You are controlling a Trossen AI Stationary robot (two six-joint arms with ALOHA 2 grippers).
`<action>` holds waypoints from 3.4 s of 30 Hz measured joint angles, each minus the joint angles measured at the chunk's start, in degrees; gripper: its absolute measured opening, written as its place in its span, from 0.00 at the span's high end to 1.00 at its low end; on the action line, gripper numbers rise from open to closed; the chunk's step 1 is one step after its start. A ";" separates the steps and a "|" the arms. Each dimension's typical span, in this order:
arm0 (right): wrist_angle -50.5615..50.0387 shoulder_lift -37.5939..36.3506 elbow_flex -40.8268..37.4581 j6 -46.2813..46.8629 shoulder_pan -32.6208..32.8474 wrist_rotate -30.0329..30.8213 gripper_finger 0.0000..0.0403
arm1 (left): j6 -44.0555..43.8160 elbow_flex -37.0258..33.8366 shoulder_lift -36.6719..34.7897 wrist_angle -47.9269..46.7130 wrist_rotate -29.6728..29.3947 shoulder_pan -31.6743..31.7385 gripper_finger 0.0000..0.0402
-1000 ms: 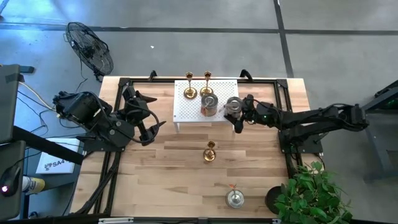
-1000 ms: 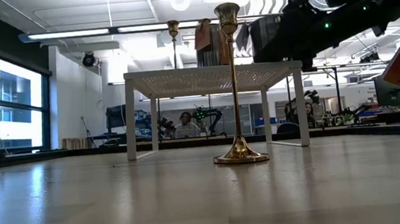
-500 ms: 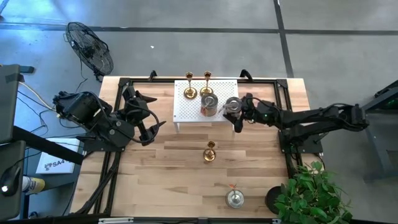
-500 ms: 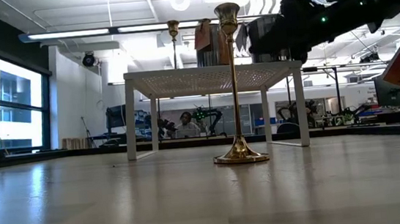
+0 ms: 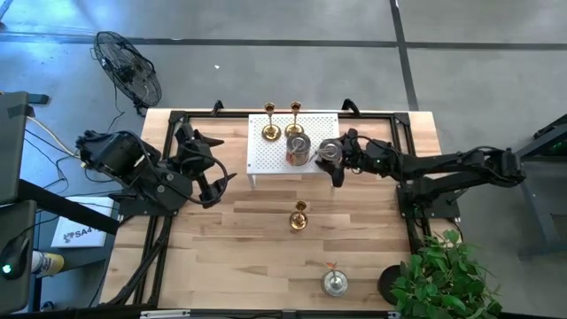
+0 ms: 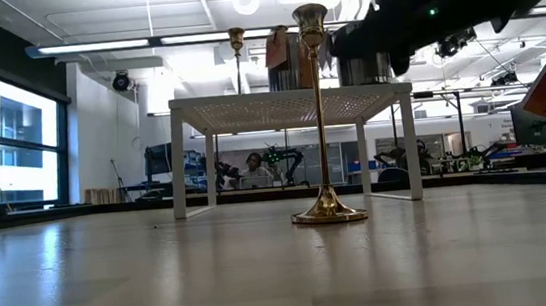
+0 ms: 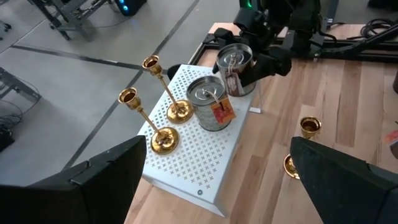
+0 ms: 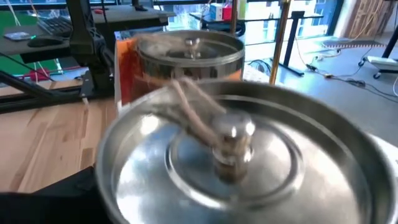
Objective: Pick & Place candle stick holders
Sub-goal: Put the left silver scented candle on the shelf aligned with the other silver scented candle, then put the gold candle holder on the shelf aligned with the other gold candle holders
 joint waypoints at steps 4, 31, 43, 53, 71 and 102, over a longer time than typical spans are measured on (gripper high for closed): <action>-1.10 0.00 1.44 -0.85 0.00 0.06 0.08 | 0.01 0.00 0.12 0.00 1.19 0.01 0.03; -12.49 0.00 12.28 -5.20 0.04 -0.33 0.08 | -0.31 0.00 0.12 -0.13 1.48 0.01 0.03; -29.85 -0.55 27.12 -13.04 3.79 4.93 0.08 | -0.34 0.00 0.12 -0.50 1.54 0.01 0.03; -50.85 -0.92 44.26 -13.57 17.15 5.43 0.08 | -0.46 -1.95 0.04 -0.67 4.75 0.01 0.03; -49.40 11.05 36.66 0.55 36.98 17.09 0.08 | -2.28 -8.59 0.01 2.20 3.53 0.01 0.03; -44.86 21.05 36.25 24.37 38.21 29.77 0.08 | -2.87 -16.87 0.01 6.86 7.03 -0.01 0.03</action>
